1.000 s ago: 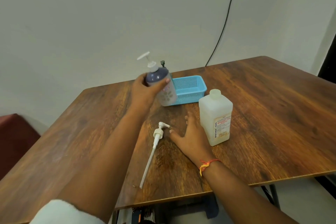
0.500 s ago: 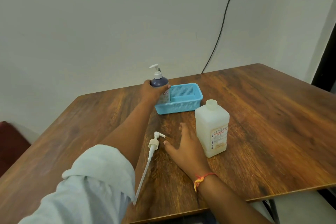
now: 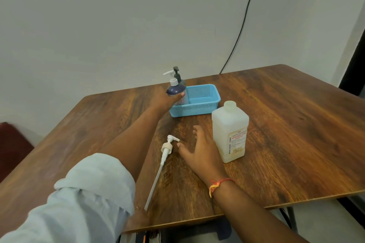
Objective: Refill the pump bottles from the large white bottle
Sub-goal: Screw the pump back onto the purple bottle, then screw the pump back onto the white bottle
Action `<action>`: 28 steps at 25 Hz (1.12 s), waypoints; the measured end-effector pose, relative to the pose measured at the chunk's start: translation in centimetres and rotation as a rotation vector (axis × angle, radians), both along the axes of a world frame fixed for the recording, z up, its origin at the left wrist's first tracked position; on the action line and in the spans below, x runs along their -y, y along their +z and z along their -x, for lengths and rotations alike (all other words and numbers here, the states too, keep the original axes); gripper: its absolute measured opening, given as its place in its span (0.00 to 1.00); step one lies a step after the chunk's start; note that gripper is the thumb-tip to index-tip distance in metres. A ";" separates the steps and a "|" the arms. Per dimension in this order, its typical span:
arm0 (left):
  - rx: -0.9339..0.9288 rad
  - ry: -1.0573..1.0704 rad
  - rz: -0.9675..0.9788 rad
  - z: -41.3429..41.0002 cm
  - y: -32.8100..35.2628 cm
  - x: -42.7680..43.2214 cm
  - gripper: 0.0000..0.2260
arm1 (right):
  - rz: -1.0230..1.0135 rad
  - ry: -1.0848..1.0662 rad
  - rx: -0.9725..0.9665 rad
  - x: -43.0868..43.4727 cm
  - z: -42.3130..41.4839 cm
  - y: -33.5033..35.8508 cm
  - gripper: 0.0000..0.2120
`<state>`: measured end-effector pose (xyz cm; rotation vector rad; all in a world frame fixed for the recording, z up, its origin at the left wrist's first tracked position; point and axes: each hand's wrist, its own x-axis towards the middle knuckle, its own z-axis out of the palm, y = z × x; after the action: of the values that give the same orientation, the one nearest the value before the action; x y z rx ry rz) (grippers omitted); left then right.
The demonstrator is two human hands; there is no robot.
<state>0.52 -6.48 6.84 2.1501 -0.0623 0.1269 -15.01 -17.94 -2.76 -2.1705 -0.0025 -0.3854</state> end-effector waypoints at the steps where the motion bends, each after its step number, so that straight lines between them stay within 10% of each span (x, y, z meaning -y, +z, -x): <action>1: 0.001 0.015 -0.023 0.5 0.2 -0.2 0.27 | -0.001 0.001 0.008 0.0 0.1 0.1 0.38; 9: 0.119 0.076 -0.206 7.9 -1.4 -2.8 0.23 | -0.028 -0.006 0.190 -0.3 1.1 0.7 0.22; 16: -0.132 -0.150 -0.624 13.7 -4.6 -5.5 0.20 | -0.004 -0.042 0.473 0.1 3.7 5.3 0.14; 23: -0.114 -0.059 -0.478 14.2 -4.9 -5.5 0.15 | 0.146 -0.531 0.706 4.4 7.3 4.6 0.36; 28: -0.001 0.082 -0.020 15.0 -2.4 -3.7 0.09 | 0.020 -0.514 0.307 6.9 6.6 3.4 0.52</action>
<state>-14.47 -2.83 4.49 2.1737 0.0249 0.1740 -21.59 -24.83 0.59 -2.0920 0.3862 -1.0105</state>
